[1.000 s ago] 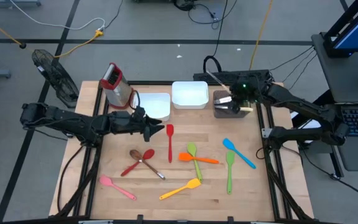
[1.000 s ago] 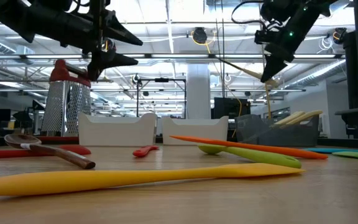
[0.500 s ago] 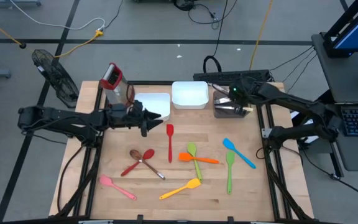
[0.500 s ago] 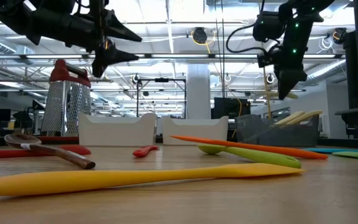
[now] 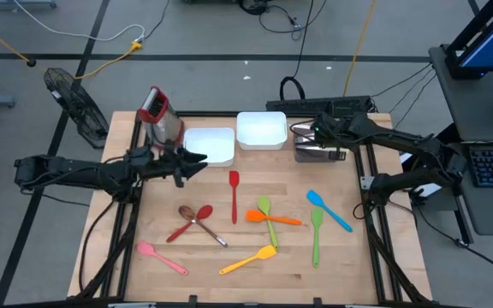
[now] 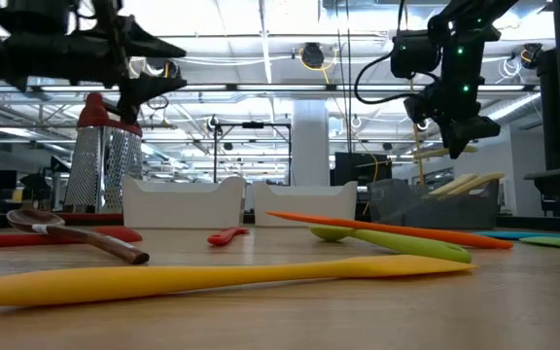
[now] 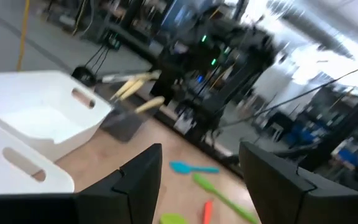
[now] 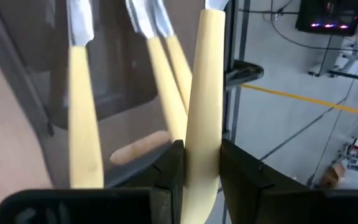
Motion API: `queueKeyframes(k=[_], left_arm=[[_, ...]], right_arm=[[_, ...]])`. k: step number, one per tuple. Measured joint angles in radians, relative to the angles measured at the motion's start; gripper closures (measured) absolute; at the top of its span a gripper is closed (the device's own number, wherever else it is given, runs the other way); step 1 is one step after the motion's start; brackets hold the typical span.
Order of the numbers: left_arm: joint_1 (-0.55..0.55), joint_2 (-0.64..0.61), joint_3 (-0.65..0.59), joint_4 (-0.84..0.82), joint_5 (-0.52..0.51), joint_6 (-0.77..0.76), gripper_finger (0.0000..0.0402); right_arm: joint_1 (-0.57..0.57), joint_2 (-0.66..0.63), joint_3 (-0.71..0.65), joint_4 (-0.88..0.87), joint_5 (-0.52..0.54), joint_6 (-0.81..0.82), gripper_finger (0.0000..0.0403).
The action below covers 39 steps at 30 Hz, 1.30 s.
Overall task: Pick & Place Kitchen Items
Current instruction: Put the yellow knife into the black bin
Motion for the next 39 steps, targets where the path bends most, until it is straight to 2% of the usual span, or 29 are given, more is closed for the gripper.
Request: queueKeyframes(k=[6, 15, 22, 33, 39], left_arm=[[0.0, -0.115, -0.098, 0.034, 0.001, -0.01, 0.0183], [0.006, -0.186, -0.105, -0.054, 0.026, 0.024, 0.0183], [0.027, -0.192, -0.105, -0.092, 0.026, 0.012, 0.0183], [0.035, -0.192, -0.105, -0.092, 0.026, 0.018, 0.0183], [0.035, -0.191, -0.105, -0.092, 0.026, 0.027, 0.0183]], right_arm=[[0.002, 0.0, 0.0, -0.055, 0.025, -0.008, 0.0331], [-0.002, 0.001, 0.0, -0.142, 0.022, -0.079, 0.0331], [-0.027, 0.013, 0.0, -0.167, 0.021, -0.12, 0.0329], [-0.072, 0.144, -0.001, -0.125, 0.025, -0.213, 0.0327], [-0.071, 0.195, -0.001, -0.111, 0.072, -0.217, 0.0327]])
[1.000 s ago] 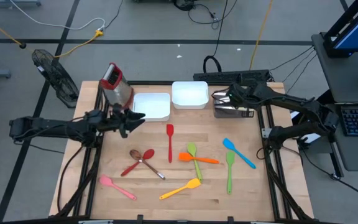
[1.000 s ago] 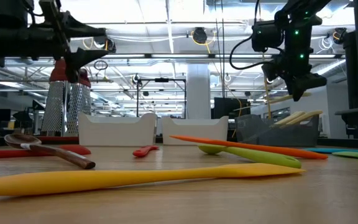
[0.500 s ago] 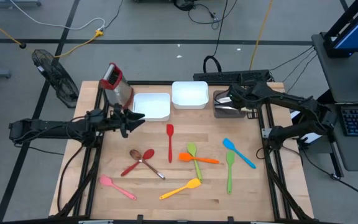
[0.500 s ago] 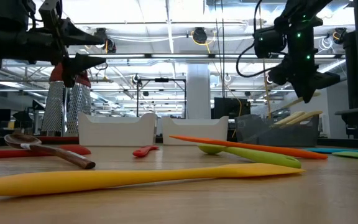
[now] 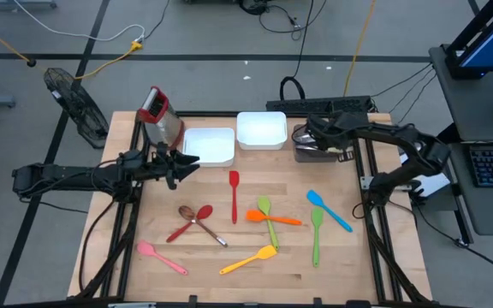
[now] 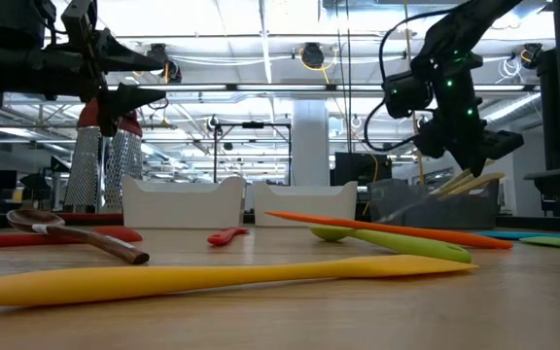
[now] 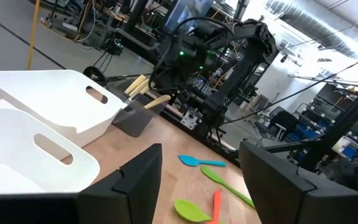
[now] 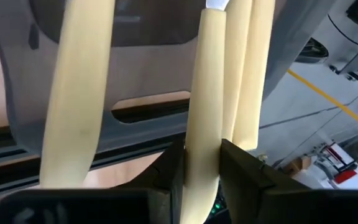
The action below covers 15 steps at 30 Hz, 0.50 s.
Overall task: Pick & Place Kitchen Items
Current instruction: Put the yellow knife into the black bin
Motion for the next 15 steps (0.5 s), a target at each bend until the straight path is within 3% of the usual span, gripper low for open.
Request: queueKeyframes(k=[15], left_arm=[[0.0, 0.0, 0.0, -0.001, 0.0, 0.003, 0.0183]], right_arm=[[0.0, 0.006, 0.0, 0.085, -0.001, -0.096, 0.0307]])
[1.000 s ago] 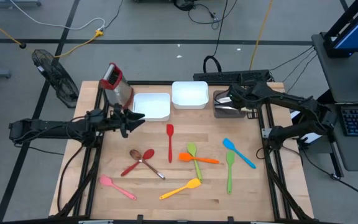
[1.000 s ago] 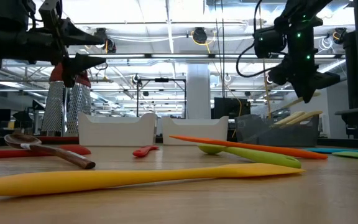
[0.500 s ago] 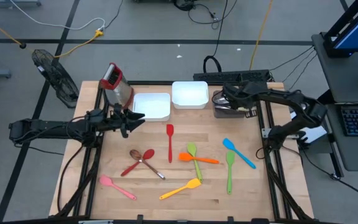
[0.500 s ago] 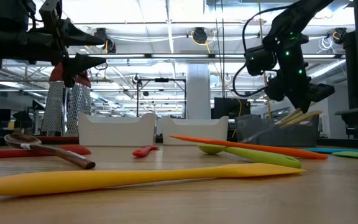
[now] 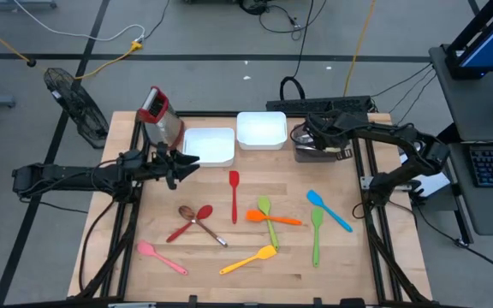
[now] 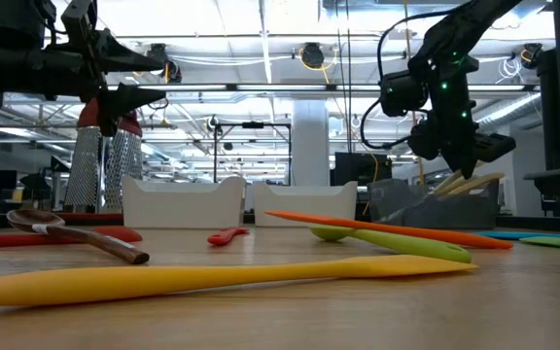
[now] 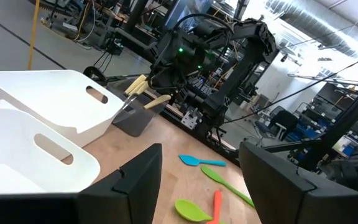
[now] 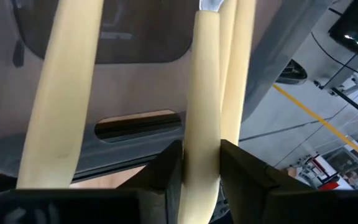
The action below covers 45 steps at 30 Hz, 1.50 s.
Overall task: Pick & Place Kitchen Items
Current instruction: Put the yellow knife into the black bin, then put the wooden serving spoon into the left white bin
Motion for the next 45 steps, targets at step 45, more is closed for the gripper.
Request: queueKeyframes(k=[45], left_arm=[[0.0, 0.0, 0.0, -0.013, 0.0, -0.006, 0.0183]], right_arm=[[0.091, -0.215, 0.0, -0.044, 0.107, 0.152, 0.0204]])
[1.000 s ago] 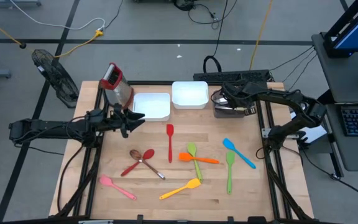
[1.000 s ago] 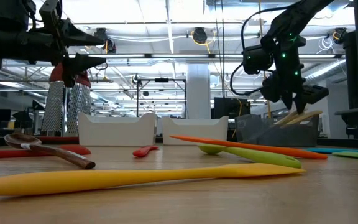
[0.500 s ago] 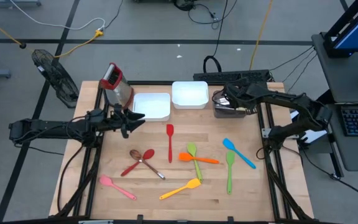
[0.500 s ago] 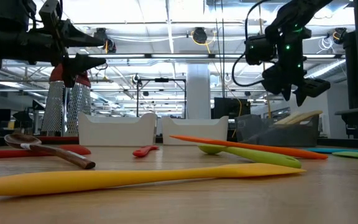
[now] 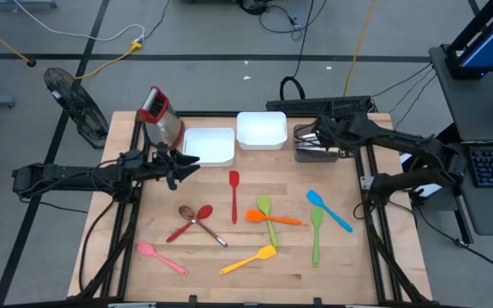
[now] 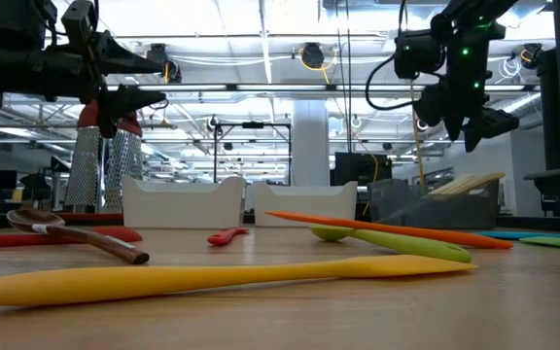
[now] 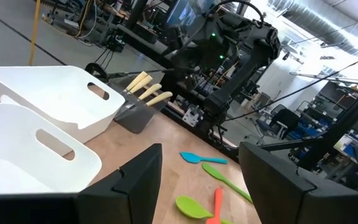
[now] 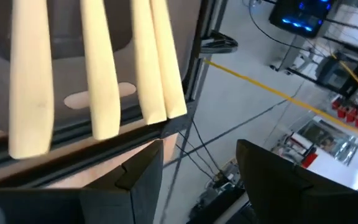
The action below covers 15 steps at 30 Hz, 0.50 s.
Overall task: Pick & Place Kitchen Items
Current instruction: Put the wooden serving spoon into the left white bin
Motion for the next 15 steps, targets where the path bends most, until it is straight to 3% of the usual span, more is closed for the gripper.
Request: queueKeyframes(k=[10, 15], left_arm=[[0.0, 0.0, 0.0, 0.004, -0.001, -0.003, 0.0183], [0.0, 0.0, 0.0, 0.009, -0.001, 0.011, 0.0183]], right_arm=[[0.087, -0.038, 0.0, -0.015, -0.01, 0.221, 0.0216], [0.121, -0.068, 0.0, -0.008, -0.149, 0.336, 0.0222]])
